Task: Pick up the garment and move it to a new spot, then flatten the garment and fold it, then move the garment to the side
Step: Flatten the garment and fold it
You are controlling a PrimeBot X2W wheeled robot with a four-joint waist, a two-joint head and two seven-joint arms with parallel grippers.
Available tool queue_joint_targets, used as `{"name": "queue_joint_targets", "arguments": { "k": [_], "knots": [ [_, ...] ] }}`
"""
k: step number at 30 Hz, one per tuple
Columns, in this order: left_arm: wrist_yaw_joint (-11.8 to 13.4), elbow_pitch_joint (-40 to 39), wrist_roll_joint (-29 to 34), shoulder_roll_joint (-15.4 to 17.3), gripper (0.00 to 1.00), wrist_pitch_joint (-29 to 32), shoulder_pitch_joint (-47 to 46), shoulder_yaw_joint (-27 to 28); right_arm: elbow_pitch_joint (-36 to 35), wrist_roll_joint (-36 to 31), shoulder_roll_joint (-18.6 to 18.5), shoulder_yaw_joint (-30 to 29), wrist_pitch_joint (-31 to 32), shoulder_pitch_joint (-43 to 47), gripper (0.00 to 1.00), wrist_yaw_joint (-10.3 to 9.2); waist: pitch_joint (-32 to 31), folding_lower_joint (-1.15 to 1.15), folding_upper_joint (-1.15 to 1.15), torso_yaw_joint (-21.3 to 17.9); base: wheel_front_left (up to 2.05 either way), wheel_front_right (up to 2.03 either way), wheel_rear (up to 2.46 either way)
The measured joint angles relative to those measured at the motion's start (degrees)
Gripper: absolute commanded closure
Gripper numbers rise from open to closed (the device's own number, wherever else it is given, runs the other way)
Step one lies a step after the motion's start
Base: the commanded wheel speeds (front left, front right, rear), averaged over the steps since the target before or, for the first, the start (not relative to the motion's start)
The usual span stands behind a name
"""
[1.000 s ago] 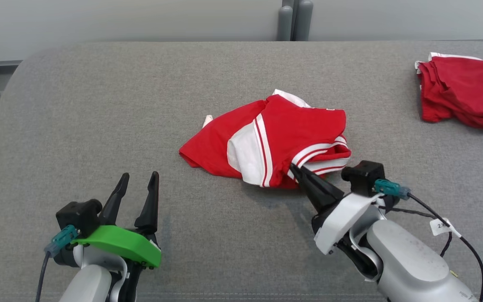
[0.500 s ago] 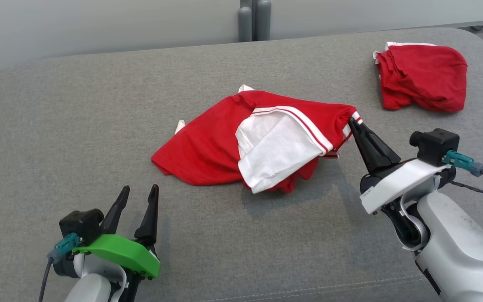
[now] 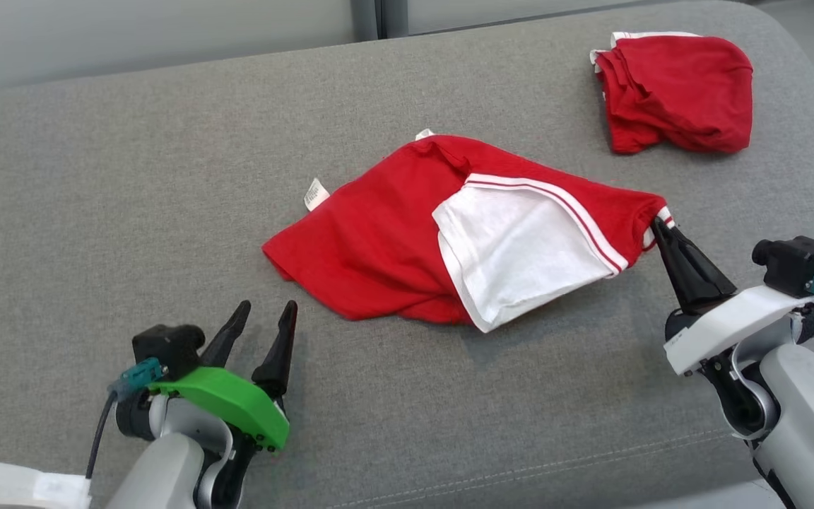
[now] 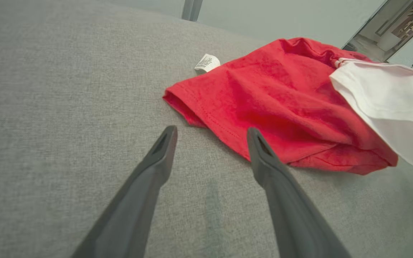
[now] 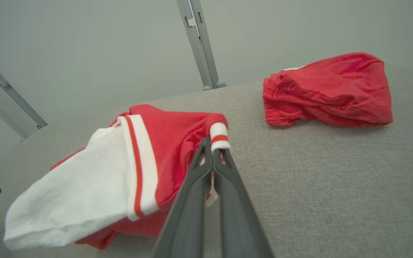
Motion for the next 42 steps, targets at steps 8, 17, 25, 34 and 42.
{"name": "queue_joint_targets", "arguments": {
  "k": [8, 17, 25, 34, 42],
  "knots": [
    [-0.98, 7.28, -4.92, -1.2, 0.0, 4.7, -9.75, 2.89, -0.43, -0.02, 0.11, 2.87, 0.0, -0.58, 1.0, 0.0, 4.88, 0.0, 0.0, -2.27, 0.0, 0.0, 0.0],
    [-1.12, 13.33, -6.42, -1.02, 0.0, 7.83, -15.27, 4.74, -1.64, -0.27, 0.55, 3.7, -0.19, -2.78, 1.0, 0.0, 8.06, 0.0, 0.0, -3.64, 0.0, 0.0, 0.0],
    [-2.33, 15.5, -7.61, -1.35, 0.36, 7.93, -18.23, 3.88, -1.76, -0.76, 0.64, 3.47, -0.24, -3.3, 1.0, 0.0, 9.26, 0.0, 0.0, -4.04, 0.0, 0.0, 0.0],
    [-2.87, 17.19, -7.47, -1.68, 1.0, 7.11, -18.61, 1.77, -1.07, -1.72, 0.78, 2.24, -0.24, -3.3, 1.0, 0.0, 8.78, 0.0, 0.0, -3.22, 0.0, 0.0, 0.0],
    [-3.34, 14.66, -6.39, -2.23, 1.0, 1.11, -19.2, 1.07, -1.71, -2.26, 1.37, 0.01, -0.24, -4.02, 1.0, 0.0, 6.39, 0.0, 0.0, -1.71, 0.0, 0.0, 0.0]
  ]
}}
